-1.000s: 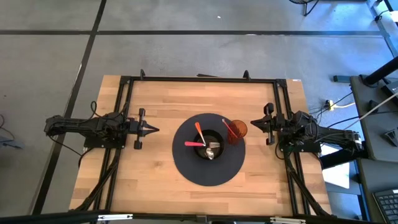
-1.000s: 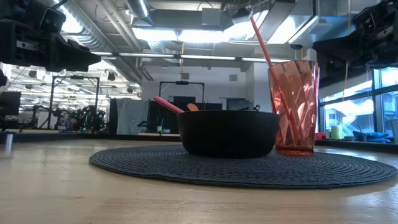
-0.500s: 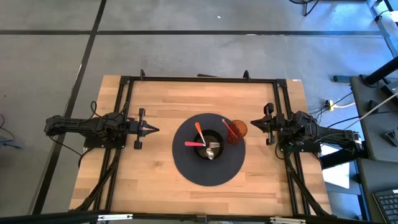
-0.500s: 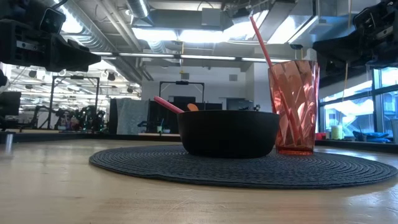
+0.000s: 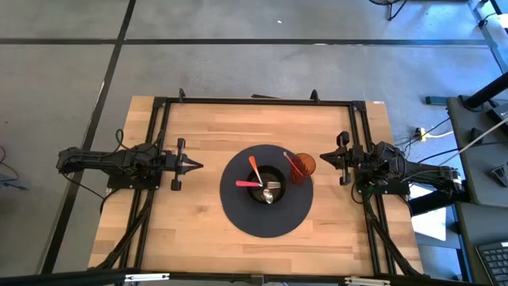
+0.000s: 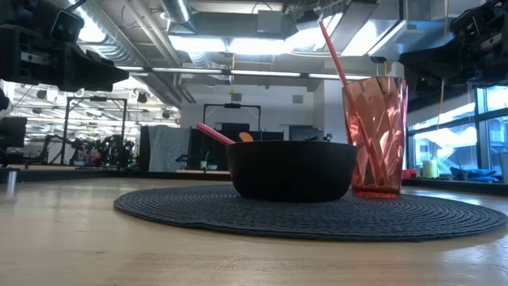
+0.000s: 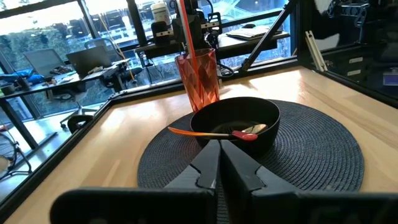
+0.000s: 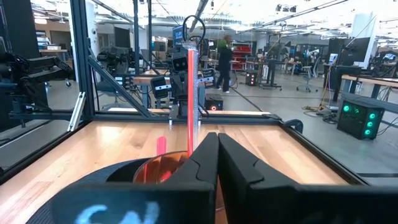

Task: Pick & Place Utensil
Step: Return to Home Position

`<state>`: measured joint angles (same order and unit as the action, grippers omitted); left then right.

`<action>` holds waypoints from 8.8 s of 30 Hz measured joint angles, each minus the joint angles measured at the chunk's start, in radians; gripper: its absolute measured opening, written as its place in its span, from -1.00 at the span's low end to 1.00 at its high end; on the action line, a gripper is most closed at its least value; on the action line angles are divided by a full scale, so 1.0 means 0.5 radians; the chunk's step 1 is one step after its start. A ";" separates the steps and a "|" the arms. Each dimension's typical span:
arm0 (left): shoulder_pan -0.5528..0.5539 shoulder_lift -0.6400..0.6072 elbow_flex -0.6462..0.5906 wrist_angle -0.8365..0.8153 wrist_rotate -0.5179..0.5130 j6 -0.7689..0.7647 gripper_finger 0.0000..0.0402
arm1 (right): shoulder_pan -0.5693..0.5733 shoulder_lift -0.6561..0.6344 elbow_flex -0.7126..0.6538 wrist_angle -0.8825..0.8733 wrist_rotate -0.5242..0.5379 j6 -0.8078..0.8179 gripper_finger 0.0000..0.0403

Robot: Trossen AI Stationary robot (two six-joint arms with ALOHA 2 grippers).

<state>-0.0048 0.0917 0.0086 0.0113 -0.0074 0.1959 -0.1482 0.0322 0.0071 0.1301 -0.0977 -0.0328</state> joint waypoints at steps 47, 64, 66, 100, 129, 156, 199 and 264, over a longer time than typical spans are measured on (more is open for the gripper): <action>0.000 0.000 0.000 0.000 0.000 0.000 -0.97 | 0.000 0.000 0.000 0.000 0.000 0.001 -0.96; 0.000 0.000 -0.001 0.000 0.000 0.001 -0.98 | 0.000 0.000 0.000 0.000 0.000 0.005 -0.96; 0.000 0.000 0.000 0.000 0.000 0.000 -0.98 | 0.000 0.001 0.000 0.000 0.000 -0.001 -0.96; 0.000 0.000 -0.001 0.000 0.000 0.000 -0.96 | 0.000 0.000 0.000 0.000 0.000 0.003 -0.96; 0.000 -0.001 0.000 0.000 0.001 0.001 -0.97 | 0.000 0.000 0.000 0.000 0.000 0.005 -0.93; 0.000 0.000 -0.001 0.000 0.000 0.000 -0.97 | 0.000 0.000 -0.001 0.000 0.000 0.004 -0.93; -0.001 -0.001 -0.001 0.000 0.001 0.000 -0.96 | 0.000 0.000 -0.001 0.000 0.000 0.002 -0.93; 0.000 -0.001 -0.001 0.000 0.001 0.000 -0.97 | -0.001 0.001 -0.001 0.000 0.000 0.002 -0.93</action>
<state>-0.0048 0.0914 0.0082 0.0113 -0.0071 0.1959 -0.1485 0.0325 0.0067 0.1299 -0.0975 -0.0316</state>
